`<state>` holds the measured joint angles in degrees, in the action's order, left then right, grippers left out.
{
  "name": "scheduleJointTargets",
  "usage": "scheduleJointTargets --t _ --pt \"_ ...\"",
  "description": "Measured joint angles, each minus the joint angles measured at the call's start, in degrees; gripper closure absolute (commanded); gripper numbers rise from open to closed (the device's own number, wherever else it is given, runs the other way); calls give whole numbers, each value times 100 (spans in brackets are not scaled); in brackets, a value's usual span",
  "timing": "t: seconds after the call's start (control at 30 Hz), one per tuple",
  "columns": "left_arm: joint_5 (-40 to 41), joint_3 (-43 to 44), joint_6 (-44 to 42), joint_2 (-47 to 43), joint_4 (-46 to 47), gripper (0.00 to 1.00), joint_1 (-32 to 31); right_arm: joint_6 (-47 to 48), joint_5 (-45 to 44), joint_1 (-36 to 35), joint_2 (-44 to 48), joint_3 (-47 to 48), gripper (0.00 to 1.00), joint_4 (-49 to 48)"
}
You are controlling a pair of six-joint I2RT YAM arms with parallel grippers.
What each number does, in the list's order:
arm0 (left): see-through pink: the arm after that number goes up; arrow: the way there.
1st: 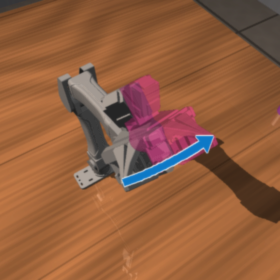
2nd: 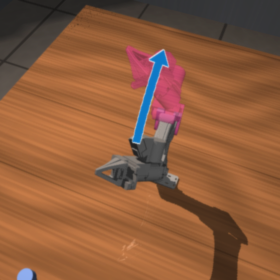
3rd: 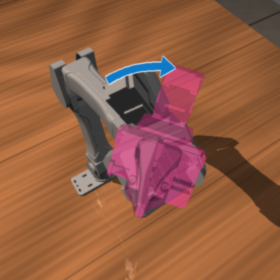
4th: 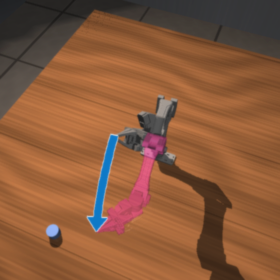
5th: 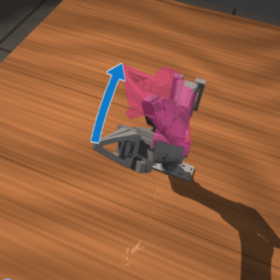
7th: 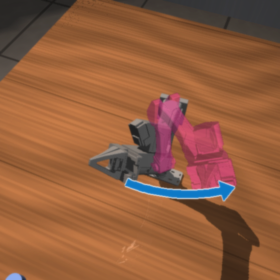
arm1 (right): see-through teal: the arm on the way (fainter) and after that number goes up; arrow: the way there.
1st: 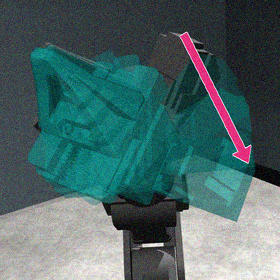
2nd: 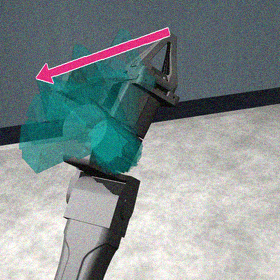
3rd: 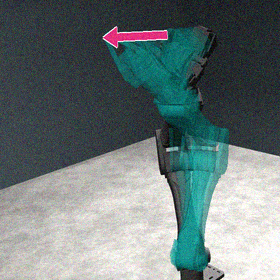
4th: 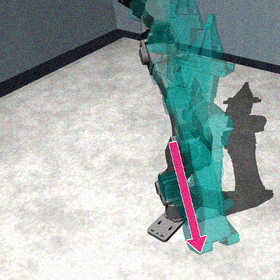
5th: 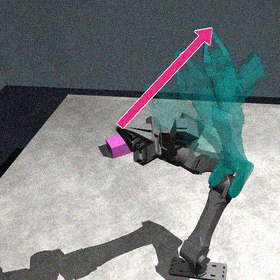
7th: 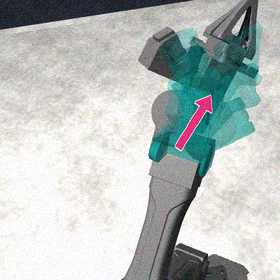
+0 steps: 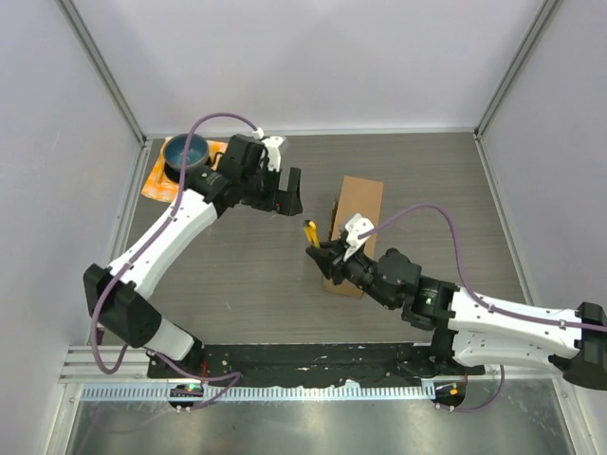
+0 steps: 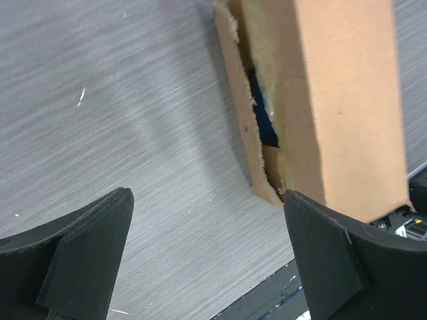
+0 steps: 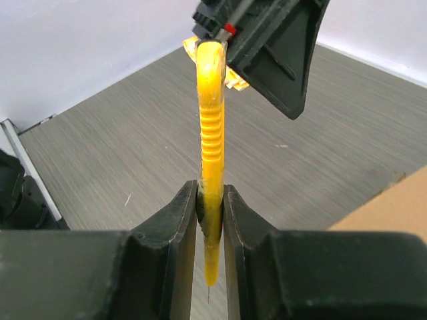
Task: Unpack the express box
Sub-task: Cut the express box at the center of the board.
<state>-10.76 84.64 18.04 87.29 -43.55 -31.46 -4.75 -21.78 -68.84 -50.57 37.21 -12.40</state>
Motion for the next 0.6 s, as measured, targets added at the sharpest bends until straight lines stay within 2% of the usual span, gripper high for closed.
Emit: scheduleJointTargets --t 0.17,0.27,0.4,0.6 --pt "-166 258 -282 -457 -195 0 -120 -92 470 487 -511 481 99 -55" --pt "-216 258 -586 -656 -350 0 -426 -177 667 695 -616 680 99 -131" --pt "-144 258 -920 -813 -553 0 -887 -258 960 728 -619 776 99 -199" --pt "313 258 -1360 -968 -883 0 -1014 -319 1624 787 -927 1097 99 144"
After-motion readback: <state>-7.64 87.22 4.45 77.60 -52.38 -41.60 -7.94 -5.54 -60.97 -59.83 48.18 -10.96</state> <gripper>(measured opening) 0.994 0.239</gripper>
